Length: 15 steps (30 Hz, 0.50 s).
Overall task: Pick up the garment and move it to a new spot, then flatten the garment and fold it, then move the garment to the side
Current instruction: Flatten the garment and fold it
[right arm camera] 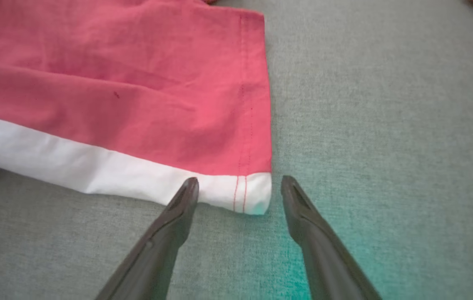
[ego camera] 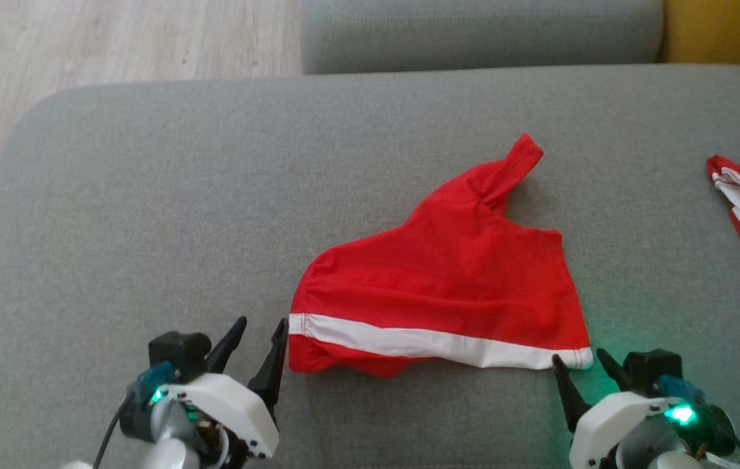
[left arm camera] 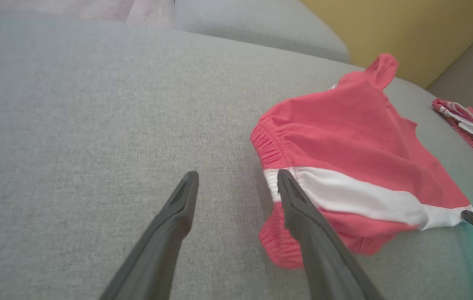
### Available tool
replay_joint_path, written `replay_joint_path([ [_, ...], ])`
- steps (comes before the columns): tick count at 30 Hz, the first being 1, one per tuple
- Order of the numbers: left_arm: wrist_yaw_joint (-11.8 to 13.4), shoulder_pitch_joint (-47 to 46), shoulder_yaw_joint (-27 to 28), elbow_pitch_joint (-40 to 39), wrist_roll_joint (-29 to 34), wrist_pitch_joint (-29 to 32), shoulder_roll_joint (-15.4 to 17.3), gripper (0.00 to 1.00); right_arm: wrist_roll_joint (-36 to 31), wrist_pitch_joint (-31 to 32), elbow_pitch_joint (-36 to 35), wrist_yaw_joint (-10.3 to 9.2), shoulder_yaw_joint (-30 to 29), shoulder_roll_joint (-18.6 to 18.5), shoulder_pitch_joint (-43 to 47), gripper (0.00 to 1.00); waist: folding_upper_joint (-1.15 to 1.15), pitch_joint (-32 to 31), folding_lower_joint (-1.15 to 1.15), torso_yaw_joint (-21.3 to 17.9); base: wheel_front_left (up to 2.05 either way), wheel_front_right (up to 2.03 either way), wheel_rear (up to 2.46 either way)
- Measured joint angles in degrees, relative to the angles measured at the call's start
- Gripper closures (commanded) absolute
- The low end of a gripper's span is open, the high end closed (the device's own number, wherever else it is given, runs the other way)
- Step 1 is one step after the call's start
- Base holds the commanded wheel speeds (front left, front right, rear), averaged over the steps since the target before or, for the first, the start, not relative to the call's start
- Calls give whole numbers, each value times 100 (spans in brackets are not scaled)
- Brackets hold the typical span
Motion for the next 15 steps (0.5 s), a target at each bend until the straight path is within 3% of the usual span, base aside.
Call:
replay_joint_path([
  [15, -108, -189, -162, 2, -537, 744, 65, 0, -49, 243, 55, 0, 138, -9, -185, 0, 0, 372, 0, -71, 0, 0, 0],
])
